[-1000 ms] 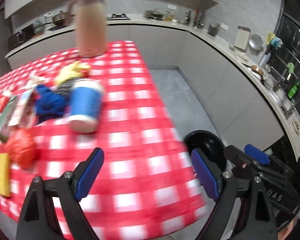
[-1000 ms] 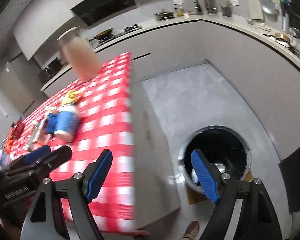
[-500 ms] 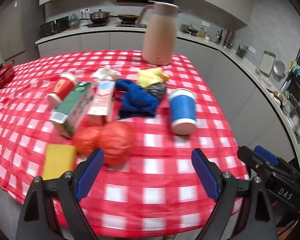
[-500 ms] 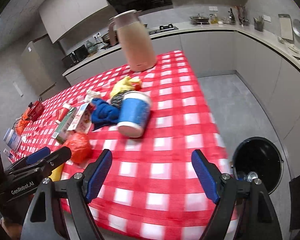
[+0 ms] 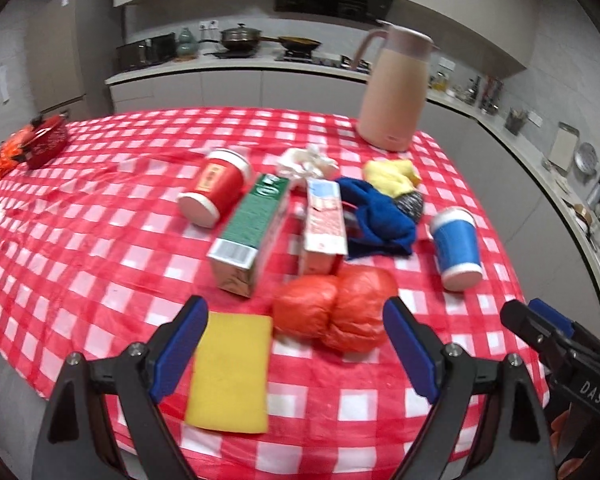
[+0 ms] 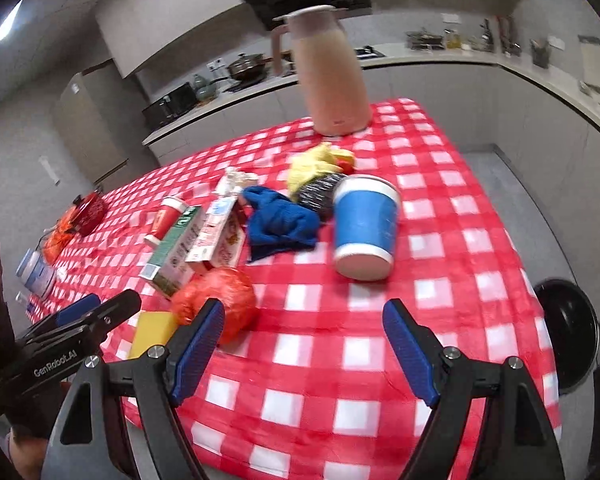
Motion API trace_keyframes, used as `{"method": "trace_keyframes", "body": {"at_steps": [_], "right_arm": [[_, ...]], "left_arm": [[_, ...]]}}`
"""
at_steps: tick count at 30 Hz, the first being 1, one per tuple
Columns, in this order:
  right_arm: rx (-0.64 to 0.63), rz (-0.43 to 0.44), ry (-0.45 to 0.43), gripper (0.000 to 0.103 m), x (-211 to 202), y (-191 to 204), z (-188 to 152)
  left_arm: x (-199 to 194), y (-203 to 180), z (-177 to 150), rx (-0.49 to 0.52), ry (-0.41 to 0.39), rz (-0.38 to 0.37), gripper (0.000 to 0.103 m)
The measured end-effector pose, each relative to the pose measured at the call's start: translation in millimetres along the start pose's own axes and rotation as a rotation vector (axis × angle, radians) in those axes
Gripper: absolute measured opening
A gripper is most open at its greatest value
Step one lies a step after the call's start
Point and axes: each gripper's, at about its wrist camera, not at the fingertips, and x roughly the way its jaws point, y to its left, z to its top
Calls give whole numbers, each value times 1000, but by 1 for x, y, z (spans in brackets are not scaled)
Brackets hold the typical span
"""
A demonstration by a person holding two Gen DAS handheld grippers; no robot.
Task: Collect trash
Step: 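Move both tools back over the table toward the milk cartons, then grasp the green milk carton with the left tool while the right tool grasps the white carton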
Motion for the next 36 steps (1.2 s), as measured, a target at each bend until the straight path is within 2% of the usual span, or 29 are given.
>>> {"method": "trace_keyframes", "body": {"at_steps": [7, 11, 24, 27, 30, 32, 33, 36], "right_arm": [[-47, 45, 21, 83, 13, 14, 10], [-43, 49, 29, 83, 23, 24, 12], [27, -63, 8, 83, 69, 67, 21], [32, -82, 12, 83, 78, 73, 25], [39, -97, 14, 83, 87, 77, 28], [42, -103, 13, 83, 92, 79, 30], [44, -106, 12, 83, 95, 80, 31], [45, -108, 22, 83, 106, 83, 35]], "left_arm": [[6, 17, 4, -20, 3, 51, 90], [16, 27, 7, -9, 9, 43, 90], [75, 54, 36, 112, 43, -82, 89], [87, 54, 41, 135, 51, -100, 86], [99, 55, 45, 151, 64, -115, 78], [107, 56, 46, 163, 75, -125, 66], [110, 57, 46, 165, 81, -129, 64], [119, 59, 47, 167, 101, -149, 62]]}}
